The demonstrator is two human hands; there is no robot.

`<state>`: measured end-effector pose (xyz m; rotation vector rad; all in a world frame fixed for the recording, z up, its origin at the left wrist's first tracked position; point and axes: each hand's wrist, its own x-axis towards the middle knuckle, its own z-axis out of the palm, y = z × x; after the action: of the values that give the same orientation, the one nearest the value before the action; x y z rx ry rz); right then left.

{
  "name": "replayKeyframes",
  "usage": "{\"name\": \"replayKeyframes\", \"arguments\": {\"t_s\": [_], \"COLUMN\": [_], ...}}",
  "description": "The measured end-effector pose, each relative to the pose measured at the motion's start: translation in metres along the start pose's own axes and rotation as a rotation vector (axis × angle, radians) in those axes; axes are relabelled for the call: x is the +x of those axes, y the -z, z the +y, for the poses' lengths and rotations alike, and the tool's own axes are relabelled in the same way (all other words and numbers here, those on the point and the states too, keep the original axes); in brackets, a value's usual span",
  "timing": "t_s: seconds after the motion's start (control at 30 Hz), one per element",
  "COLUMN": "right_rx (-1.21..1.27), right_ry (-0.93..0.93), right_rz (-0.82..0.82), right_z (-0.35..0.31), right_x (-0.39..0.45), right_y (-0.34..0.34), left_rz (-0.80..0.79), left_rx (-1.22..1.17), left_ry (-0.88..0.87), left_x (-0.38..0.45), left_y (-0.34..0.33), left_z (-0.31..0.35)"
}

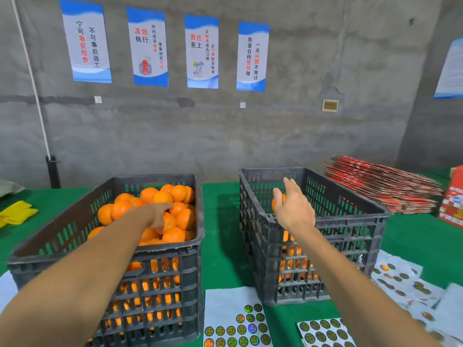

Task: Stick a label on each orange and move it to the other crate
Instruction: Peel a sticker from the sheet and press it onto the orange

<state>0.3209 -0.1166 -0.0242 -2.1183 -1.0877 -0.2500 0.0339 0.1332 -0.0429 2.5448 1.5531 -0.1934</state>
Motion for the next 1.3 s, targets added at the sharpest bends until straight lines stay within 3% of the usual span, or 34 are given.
{"name": "replayKeyframes", "arguments": {"t_s": [0.2,0.4,0.57,0.7,0.83,0.93,1.0,1.07,1.23,1.3], "right_rx": [0.000,0.019,-0.058,-0.149,-0.185,-0.012,0.080,0.089,-0.049,-0.091], "right_ry": [0.010,0.046,0.194,0.296,0.539,0.789,0.802,0.750,0.513,0.473], "right_rz": [0.042,0.066,0.023,-0.056,-0.038,0.095,0.150,0.095,-0.428,-0.552], "right_z": [0.002,0.005,0.011,0.011,0.005,0.002,0.010,0.023,0.053,0.064], "right_x": [-0.002,-0.003,-0.013,-0.020,-0.046,-0.082,-0.107,-0.129,-0.171,-0.183], "right_y": [-0.003,-0.005,-0.005,-0.001,-0.003,-0.020,-0.034,-0.049,-0.091,-0.106], "left_rz": [-0.002,0.228,0.590,0.744,0.651,0.451,0.363,0.338,0.355,0.361], "left_rx": [0.084,0.364,0.022,-0.328,-0.422,-0.348,-0.308,-0.269,-0.207,-0.216], "left_ry": [0.011,-0.030,-0.244,-0.339,-0.467,-0.573,-0.604,-0.621,-0.598,-0.590], "left_x": [-0.001,-0.021,-0.058,-0.093,-0.114,-0.125,-0.130,-0.135,-0.142,-0.143], "left_y": [0.001,0.007,0.022,0.016,-0.002,-0.006,-0.008,-0.013,-0.018,-0.018], "left_z": [0.008,0.014,0.047,0.082,0.114,0.124,0.125,0.126,0.130,0.130]}}
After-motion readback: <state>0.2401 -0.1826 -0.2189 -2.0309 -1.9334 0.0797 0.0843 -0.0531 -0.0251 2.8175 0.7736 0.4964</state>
